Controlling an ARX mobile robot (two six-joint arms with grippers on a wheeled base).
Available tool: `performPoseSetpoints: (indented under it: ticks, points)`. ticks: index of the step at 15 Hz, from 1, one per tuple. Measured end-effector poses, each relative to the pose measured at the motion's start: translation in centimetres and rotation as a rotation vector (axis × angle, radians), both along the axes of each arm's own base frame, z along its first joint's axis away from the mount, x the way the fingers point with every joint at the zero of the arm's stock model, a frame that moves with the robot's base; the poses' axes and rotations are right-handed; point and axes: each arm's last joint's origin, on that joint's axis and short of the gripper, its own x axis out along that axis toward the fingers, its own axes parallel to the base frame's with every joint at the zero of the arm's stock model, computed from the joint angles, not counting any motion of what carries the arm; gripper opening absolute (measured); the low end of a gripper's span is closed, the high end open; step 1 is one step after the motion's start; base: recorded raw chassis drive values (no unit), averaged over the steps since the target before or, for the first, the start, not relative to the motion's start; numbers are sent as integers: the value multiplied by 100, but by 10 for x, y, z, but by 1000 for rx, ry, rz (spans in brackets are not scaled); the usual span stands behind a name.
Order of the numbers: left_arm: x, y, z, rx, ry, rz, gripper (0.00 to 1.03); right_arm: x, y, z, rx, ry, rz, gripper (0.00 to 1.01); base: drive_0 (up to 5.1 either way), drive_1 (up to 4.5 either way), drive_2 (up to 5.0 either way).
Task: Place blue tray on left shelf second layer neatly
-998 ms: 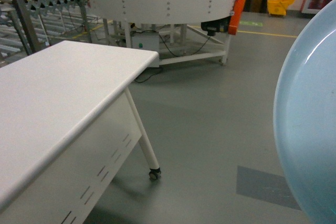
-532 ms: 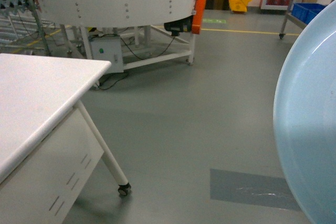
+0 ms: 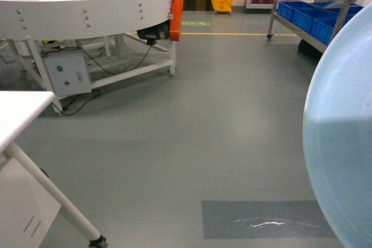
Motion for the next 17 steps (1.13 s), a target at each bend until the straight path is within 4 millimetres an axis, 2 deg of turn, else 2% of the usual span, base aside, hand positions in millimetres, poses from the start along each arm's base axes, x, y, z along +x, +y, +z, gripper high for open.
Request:
performPoseSetpoints:
  ticks: [17]
  points:
    - [0, 0, 0, 0, 3, 0, 98, 0, 0, 0, 0, 1, 0, 2, -158, 257, -572]
